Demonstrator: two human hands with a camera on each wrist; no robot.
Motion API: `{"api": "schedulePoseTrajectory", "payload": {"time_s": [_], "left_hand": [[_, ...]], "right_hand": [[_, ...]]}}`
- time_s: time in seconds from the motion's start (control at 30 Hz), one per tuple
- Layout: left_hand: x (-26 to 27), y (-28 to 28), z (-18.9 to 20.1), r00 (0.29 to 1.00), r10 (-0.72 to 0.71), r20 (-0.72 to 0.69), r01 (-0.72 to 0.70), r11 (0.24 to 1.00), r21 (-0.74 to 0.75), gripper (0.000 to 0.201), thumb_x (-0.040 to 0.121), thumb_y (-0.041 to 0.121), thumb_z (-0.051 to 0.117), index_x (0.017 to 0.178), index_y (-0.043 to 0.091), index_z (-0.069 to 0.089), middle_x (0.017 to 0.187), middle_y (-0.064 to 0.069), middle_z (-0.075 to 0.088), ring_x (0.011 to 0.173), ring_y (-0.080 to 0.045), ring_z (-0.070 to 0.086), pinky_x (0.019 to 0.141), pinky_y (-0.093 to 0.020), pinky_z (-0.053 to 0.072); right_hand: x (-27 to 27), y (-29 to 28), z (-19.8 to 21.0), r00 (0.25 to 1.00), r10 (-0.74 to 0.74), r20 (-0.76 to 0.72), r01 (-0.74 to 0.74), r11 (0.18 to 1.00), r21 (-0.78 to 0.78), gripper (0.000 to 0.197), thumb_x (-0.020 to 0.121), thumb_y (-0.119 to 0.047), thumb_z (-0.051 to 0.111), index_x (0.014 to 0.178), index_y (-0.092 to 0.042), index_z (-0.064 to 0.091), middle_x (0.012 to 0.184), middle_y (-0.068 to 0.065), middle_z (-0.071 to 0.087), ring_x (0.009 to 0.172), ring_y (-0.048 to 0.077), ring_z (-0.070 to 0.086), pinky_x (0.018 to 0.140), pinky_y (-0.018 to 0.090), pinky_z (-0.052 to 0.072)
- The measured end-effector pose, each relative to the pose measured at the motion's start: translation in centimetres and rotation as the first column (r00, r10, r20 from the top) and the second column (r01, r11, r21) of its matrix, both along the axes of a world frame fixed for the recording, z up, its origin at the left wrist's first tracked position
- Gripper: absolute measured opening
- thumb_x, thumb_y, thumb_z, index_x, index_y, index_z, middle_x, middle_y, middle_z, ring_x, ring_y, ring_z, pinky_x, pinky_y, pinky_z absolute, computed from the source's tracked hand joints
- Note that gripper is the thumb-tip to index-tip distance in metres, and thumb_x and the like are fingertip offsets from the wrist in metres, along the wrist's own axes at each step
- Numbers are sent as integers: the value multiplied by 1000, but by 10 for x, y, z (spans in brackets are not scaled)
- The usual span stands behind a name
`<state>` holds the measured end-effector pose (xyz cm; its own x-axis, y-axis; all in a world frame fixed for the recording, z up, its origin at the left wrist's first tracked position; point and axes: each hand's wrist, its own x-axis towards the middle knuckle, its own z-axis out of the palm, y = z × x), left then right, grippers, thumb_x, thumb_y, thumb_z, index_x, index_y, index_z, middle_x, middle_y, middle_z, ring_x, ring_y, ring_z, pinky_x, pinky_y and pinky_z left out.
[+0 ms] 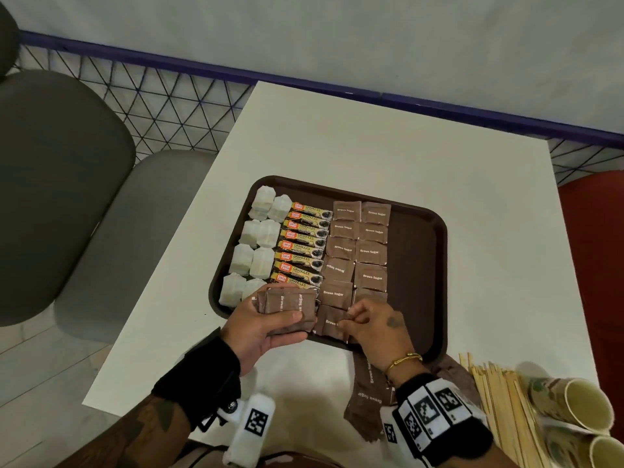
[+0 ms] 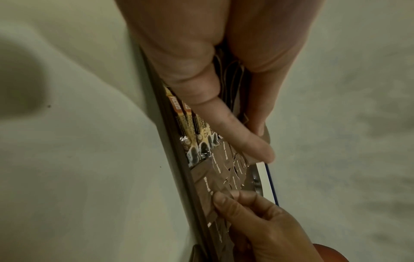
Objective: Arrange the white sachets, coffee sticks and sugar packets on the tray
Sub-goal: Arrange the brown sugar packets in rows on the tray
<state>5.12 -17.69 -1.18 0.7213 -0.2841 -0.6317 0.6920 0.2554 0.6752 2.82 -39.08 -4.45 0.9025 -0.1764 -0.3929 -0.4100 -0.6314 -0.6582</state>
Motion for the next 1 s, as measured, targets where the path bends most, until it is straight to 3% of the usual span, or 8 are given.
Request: {"api": "schedulePoseTrajectory", "payload": {"time_s": [0.2,0.3,0.43,0.53,0.67,0.77,0.9,1.0], "left_hand": [[-1,-7,0,1000,-10,22,8,997,75,40,79,-7,71,115,8,63,100,-14,75,85,-29,74,63,-32,60],[-2,-13,-2,999,-11,39,7,995,103,39,78,-4,73,114,8,64,100,-14,75,83,-27,74,61,-30,59],[0,-23,-3,991,-109,73,96,981,167,39,75,-3,77,111,5,66,90,-14,73,65,-18,65,47,-24,46],[3,-27,0,946,-299,125,264,935,238,38,73,-7,77,106,8,65,77,-10,72,59,-18,64,45,-25,44],[7,-29,4,890,-433,146,368,869,331,41,68,-8,80,101,12,67,74,-11,70,56,-19,62,47,-27,49],[6,-31,4,939,-329,102,294,921,256,42,75,-3,78,111,13,64,88,-15,73,70,-23,69,57,-30,57],[6,-26,5,992,-128,-2,128,992,-3,33,93,0,56,121,18,61,108,-23,71,98,-36,71,76,-42,61],[7,-19,5,994,-112,-5,111,990,-92,37,95,-3,51,126,16,57,113,-24,69,104,-40,68,84,-45,59]], "right_hand": [[-2,0,6,998,36,59,-27,987,-157,23,76,-42,79,83,-29,60,71,-11,63,69,7,61,62,26,52],[-6,0,19,991,-71,111,60,993,100,22,76,-46,78,82,-28,66,73,-8,66,68,4,62,60,17,50],[-16,8,38,996,-90,-27,93,879,467,20,81,-43,74,96,-31,71,80,-9,71,63,3,62,57,19,47],[-17,1,41,989,-130,-68,147,838,525,16,82,-29,76,98,-29,74,80,-8,74,59,1,58,52,18,44],[-21,-13,37,989,25,-147,49,876,480,10,77,-22,80,80,-19,72,70,-7,71,53,0,54,50,15,42],[-27,-27,30,984,-1,-179,83,891,447,13,79,-19,79,73,-16,67,62,-4,64,52,8,53,51,21,43],[-32,-55,17,921,-338,-193,389,815,430,11,83,-19,75,78,-12,69,58,2,58,51,12,51,45,21,39],[-34,-62,10,906,-348,-242,420,810,408,12,86,-19,73,80,-10,68,52,0,51,47,9,44,41,19,34]]}}
